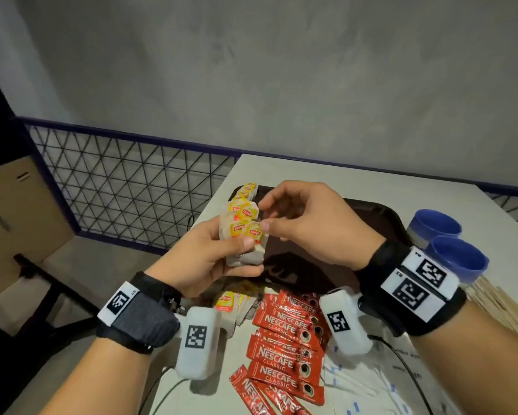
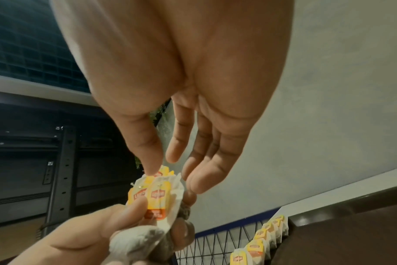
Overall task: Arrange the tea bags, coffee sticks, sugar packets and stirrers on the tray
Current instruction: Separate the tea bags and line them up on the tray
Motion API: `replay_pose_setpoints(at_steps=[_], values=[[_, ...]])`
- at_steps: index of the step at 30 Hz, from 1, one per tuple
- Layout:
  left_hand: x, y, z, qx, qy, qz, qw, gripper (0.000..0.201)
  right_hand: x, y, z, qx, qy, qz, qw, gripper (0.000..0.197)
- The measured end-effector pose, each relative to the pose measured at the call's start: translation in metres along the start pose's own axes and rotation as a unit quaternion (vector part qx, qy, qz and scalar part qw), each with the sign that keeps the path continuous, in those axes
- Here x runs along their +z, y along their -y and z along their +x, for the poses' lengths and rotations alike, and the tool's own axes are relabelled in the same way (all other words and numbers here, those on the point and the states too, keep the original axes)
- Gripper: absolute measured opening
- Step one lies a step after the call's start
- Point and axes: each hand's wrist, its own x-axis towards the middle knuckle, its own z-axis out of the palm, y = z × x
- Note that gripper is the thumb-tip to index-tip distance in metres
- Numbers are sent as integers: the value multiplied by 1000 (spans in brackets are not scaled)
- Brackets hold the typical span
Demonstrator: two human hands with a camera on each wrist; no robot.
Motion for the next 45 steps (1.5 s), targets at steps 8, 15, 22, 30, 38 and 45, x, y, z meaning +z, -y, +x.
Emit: replay_pose_setpoints(at_steps=[8, 15, 22, 30, 38, 45], values=[[-22, 11, 3, -11, -27, -34, 999, 33, 20, -10, 24, 23, 52, -36, 998, 13], [-41, 6, 1, 8, -47, -34, 998, 37, 28, -4, 37, 40, 75, -28, 996, 9], [-54, -1, 1, 24, -103, -57, 993, 38, 30, -6, 55, 58, 55, -22, 997, 7], [-82, 1, 11, 45, -254, -64, 964, 18, 32, -25, 88, 123, 45, 24, 991, 7], [-80, 3, 13, 47, -251, -74, 964, 21, 73, -29, 103, 186, 226, 6, 956, 20], [-79, 2, 13, 43, -244, -87, 965, 24, 84, -43, 116, 198, 166, -79, 963, 28]])
